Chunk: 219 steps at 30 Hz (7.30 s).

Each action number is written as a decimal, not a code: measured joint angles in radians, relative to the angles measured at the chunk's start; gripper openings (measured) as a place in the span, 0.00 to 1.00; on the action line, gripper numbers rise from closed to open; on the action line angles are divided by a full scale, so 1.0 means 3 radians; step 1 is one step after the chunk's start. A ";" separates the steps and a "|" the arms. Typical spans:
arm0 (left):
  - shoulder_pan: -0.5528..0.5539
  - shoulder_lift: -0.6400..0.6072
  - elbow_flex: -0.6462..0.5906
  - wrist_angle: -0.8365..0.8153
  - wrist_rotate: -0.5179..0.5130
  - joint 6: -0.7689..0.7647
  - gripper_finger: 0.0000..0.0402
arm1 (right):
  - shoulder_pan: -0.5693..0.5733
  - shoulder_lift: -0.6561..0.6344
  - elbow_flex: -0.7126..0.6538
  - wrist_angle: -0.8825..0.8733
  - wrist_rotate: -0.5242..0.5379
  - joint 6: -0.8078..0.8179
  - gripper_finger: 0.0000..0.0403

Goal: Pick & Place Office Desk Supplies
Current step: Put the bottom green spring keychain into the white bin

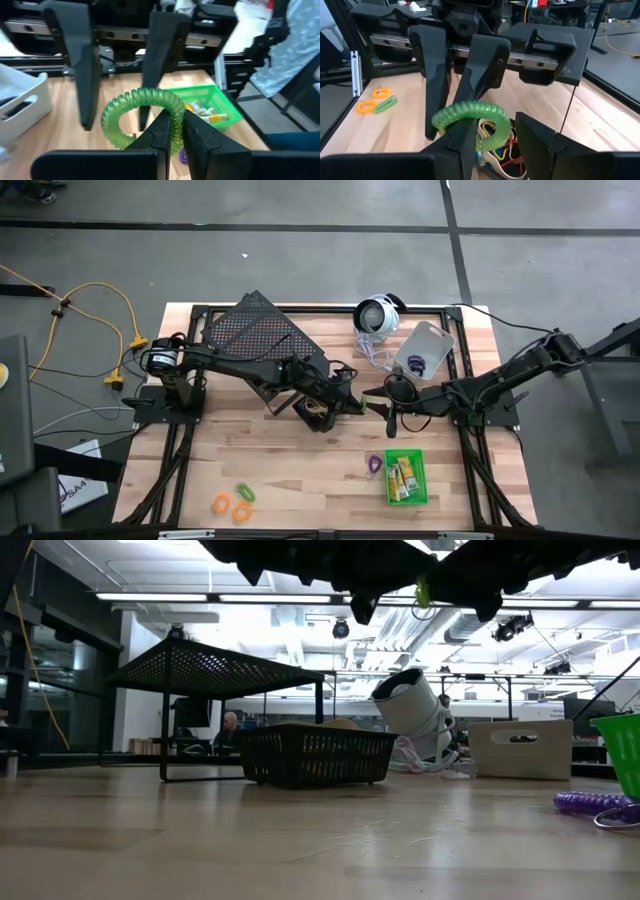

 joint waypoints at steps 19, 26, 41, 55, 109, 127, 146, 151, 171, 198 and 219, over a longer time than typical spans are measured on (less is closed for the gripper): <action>-0.0070 0.0000 0.0000 0.0002 0.0160 -0.0075 0.06 | 0.0103 0.0000 0.0000 -0.0023 0.0073 -0.0013 0.31; -0.0070 0.0000 0.0000 0.0003 0.0160 -0.0079 0.06 | 0.0249 0.0001 0.0000 -0.0030 0.0347 -0.0111 0.31; -0.0061 0.0000 0.0000 0.0240 0.0444 -0.0177 0.06 | 0.0363 0.0000 0.0000 -0.0017 0.0417 -0.0286 0.31; -0.0011 0.0000 0.0000 0.0246 0.0446 -0.0228 0.06 | 0.0363 0.0000 0.0000 0.0154 0.0345 -0.0374 0.31; 0.0006 0.0000 0.0001 0.0191 0.0500 -0.0069 0.33 | 0.0663 0.0000 0.0000 0.0204 0.0385 -0.0357 0.05; 0.0006 0.0000 0.0000 0.0196 0.0487 -0.0074 0.33 | 0.1121 0.0001 0.0000 -0.0275 0.1217 0.0252 0.05; 0.0006 0.0000 0.0000 0.0197 0.0490 -0.0073 0.33 | 0.0692 0.0000 0.0000 -0.0469 0.2866 0.0279 0.05; 0.0006 0.0000 0.0000 0.0198 0.0491 -0.0073 0.33 | 0.0316 -0.0001 0.0000 -0.0661 0.2754 0.0587 0.05; 0.0006 0.0000 0.0000 0.0186 0.0498 -0.0061 0.33 | -0.0617 -0.0407 -0.0001 -0.3015 0.1476 0.2535 0.05; 0.0006 0.0000 0.0000 0.0170 0.0487 -0.0063 0.33 | -0.1841 -0.0809 0.0000 -0.4146 0.0305 0.2693 0.05; 0.0006 0.0000 0.0000 0.0170 0.0491 -0.0074 0.33 | -0.2030 -0.0806 -0.0001 -0.4141 0.0085 0.2591 0.24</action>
